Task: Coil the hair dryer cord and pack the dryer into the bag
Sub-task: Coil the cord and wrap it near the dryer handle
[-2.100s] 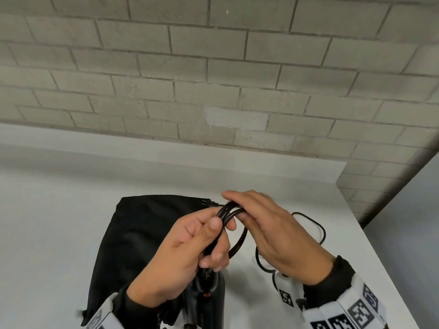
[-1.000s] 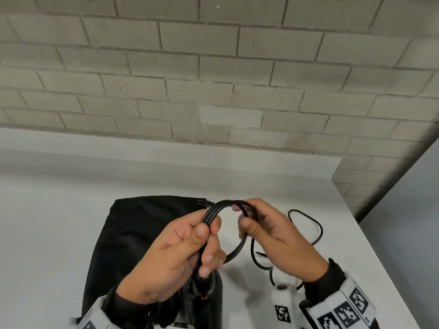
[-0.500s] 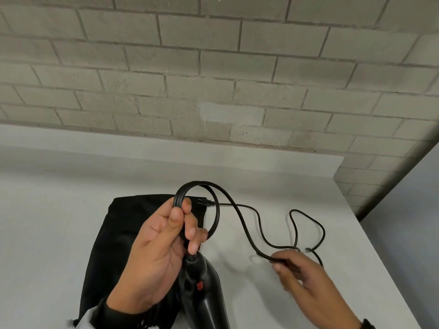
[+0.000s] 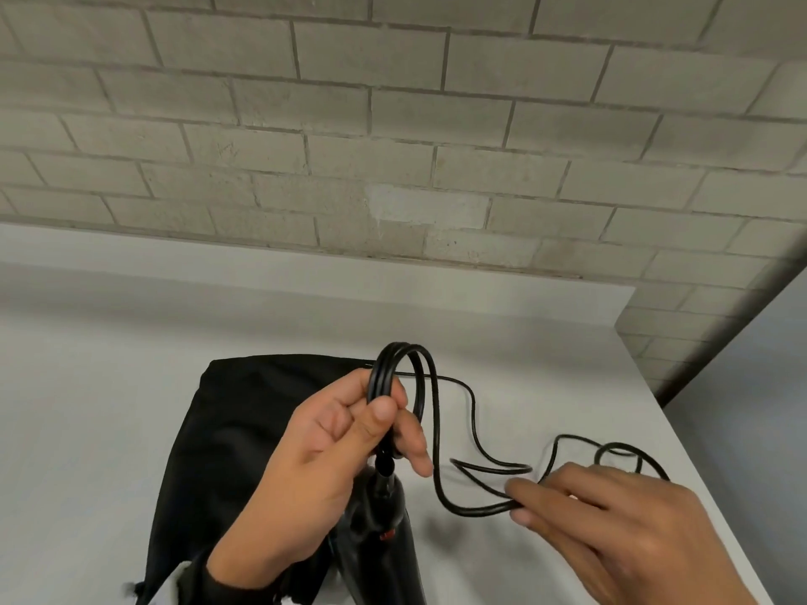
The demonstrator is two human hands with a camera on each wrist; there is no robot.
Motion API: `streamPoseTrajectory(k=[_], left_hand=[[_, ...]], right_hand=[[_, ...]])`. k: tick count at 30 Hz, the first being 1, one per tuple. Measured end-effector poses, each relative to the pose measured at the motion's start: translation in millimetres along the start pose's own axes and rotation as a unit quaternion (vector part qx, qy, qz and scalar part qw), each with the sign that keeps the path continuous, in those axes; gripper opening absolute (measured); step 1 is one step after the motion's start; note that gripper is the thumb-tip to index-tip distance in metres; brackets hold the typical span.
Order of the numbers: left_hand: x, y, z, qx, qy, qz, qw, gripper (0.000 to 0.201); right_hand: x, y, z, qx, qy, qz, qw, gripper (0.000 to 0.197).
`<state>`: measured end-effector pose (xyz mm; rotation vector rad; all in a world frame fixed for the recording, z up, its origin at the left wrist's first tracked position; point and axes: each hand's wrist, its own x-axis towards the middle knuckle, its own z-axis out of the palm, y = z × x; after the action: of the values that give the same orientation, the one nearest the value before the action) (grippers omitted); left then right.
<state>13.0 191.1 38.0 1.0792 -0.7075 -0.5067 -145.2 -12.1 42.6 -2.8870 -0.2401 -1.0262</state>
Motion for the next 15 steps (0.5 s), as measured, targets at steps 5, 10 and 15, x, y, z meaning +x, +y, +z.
streamPoseTrajectory(k=[5, 10, 15], left_hand=[[-1, 2, 5, 0.032, -0.041, -0.012, 0.999, 0.019], [-1, 6, 7, 0.06, -0.082, -0.032, 0.994, 0.021], [0, 10, 7, 0.072, -0.118, -0.038, 0.99, 0.026]], right_hand=[[22, -9, -13, 0.001, -0.013, -0.039, 0.999, 0.024], [41, -10, -20, 0.024, -0.02, -0.034, 0.999, 0.022], [55, -9, -19, 0.063, -0.01, -0.017, 0.998, 0.016]])
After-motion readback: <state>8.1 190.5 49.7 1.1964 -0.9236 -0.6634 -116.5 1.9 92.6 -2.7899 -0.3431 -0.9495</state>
